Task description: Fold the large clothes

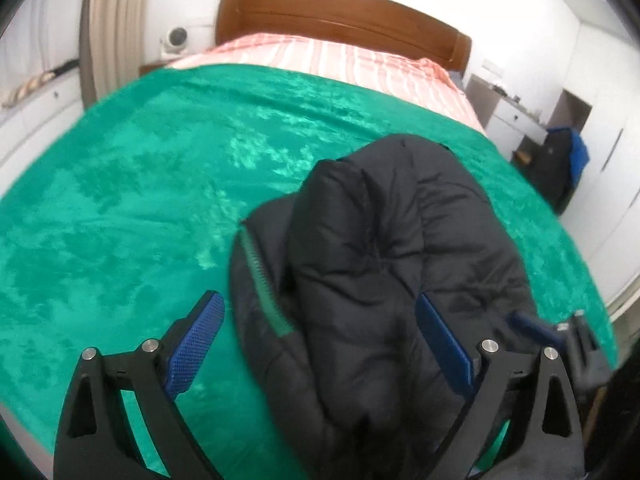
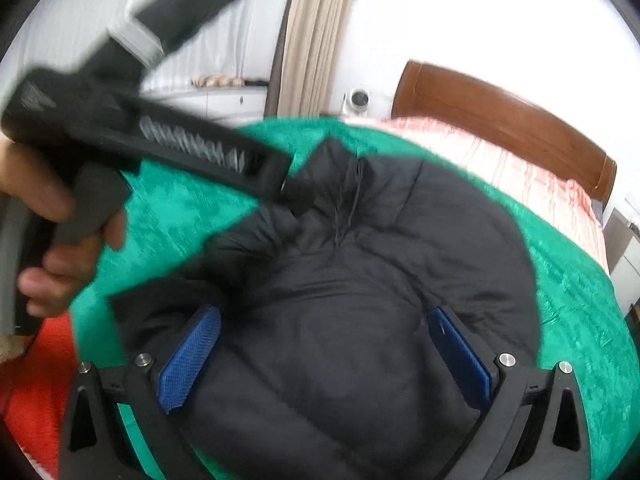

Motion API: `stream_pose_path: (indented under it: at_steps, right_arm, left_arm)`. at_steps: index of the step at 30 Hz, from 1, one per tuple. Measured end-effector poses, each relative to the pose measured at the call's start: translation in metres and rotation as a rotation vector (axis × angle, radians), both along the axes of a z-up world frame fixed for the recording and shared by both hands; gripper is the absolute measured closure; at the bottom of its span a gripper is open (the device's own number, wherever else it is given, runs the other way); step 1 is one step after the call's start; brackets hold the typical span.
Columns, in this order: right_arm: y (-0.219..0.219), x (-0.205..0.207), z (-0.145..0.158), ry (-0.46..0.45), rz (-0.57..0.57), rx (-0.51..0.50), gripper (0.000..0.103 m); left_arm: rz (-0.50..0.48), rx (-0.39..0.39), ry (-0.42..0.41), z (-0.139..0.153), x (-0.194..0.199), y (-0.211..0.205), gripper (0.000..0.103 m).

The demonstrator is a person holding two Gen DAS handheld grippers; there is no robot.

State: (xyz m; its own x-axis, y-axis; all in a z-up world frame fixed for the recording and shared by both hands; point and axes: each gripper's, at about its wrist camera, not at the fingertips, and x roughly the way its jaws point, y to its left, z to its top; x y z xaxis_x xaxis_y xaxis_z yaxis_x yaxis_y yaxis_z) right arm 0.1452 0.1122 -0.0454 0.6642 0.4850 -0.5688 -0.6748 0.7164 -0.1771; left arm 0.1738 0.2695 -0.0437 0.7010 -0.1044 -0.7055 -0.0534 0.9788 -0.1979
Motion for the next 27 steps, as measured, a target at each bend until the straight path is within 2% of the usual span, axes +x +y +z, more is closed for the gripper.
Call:
stream_pose_path:
  at_steps: [5,13,16,17,18,21,23,25,27]
  right_arm:
    - [-0.020,-0.026,0.019,-0.049,0.018,0.010,0.000]
    - [-0.044,-0.029,0.008,0.014,-0.042,0.069,0.000]
    - [-0.051,-0.029,0.004,0.037,-0.054,0.077,0.000]
    - [-0.052,-0.030,0.004,0.043,-0.056,0.081,0.000]
    - [-0.057,-0.029,0.005,0.054,-0.059,0.092,0.000]
    - [-0.077,-0.027,0.008,0.077,-0.089,0.129,0.000]
    - [-0.094,-0.024,0.012,0.095,-0.123,0.159,0.000]
    - [-0.116,-0.017,0.012,0.121,-0.170,0.193,0.000]
    - [-0.140,-0.004,0.011,0.167,-0.229,0.236,0.000]
  left_arm:
    - [0.048,0.087,-0.013,0.014,-0.014,-0.004,0.006]
    - [0.075,0.165,-0.015,0.022,-0.017,-0.009,0.006]
    - [0.066,0.147,-0.002,0.022,-0.017,-0.009,0.006]
    - [0.054,0.118,0.005,0.021,-0.016,-0.008,0.006]
    - [0.025,0.049,0.016,0.017,-0.014,-0.003,0.006]
    - [-0.037,-0.238,0.082,-0.001,-0.006,0.022,0.006]
    - [-0.047,-0.389,0.134,-0.018,-0.001,0.039,0.006]
    - [-0.064,-0.454,0.181,-0.032,0.005,0.048,0.006]
    - [-0.094,-0.474,0.211,-0.045,0.009,0.050,0.006]
